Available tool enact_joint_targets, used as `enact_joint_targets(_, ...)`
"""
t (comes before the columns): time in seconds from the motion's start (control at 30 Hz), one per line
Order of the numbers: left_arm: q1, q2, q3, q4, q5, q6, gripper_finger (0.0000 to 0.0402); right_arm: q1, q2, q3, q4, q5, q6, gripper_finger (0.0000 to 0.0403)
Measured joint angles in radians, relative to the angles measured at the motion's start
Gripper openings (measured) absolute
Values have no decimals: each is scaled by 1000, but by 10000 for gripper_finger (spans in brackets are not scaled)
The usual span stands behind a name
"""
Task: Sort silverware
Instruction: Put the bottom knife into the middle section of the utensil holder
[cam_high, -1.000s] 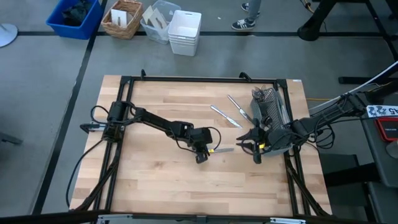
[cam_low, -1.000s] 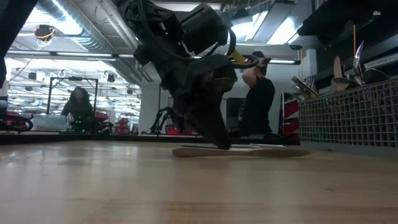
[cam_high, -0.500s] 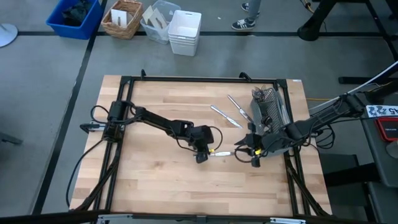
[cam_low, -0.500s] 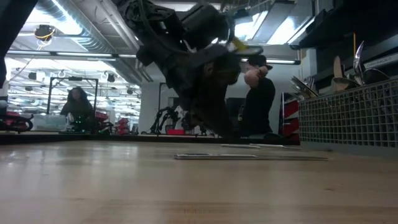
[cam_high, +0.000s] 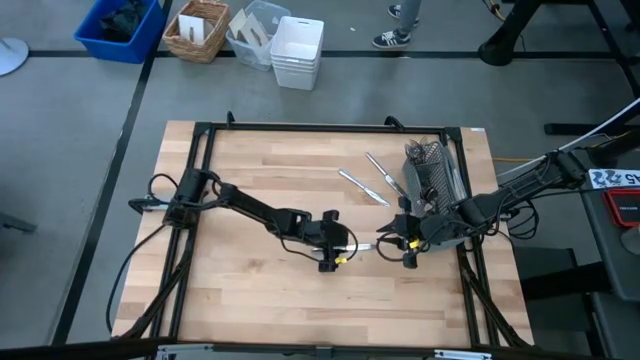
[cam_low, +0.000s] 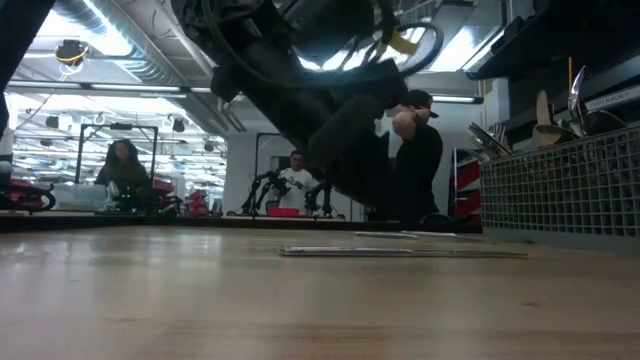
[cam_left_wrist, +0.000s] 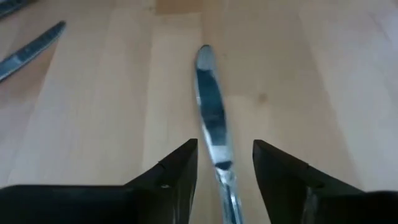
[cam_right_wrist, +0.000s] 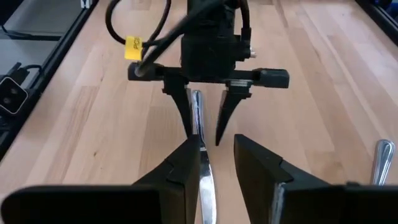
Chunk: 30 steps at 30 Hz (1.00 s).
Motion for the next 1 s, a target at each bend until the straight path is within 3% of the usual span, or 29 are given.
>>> enact_joint_targets(0.47, -3, 65, 4, -29, -12, -82, 153, 0, 0, 0, -1, 0, 0, 101)
enact_joint_targets(0.67, 13, 56, 11, -214, 12, -211, 110, 0, 0, 0, -1, 0, 0, 101)
enact_joint_targets(0.8, 22, 40, 11, -289, 86, -243, 81, 0, 0, 0, -1, 0, 0, 101)
enact_joint_targets(1.0, 21, -16, 6, -414, 108, -247, 58, 0, 0, 0, -1, 0, 0, 101)
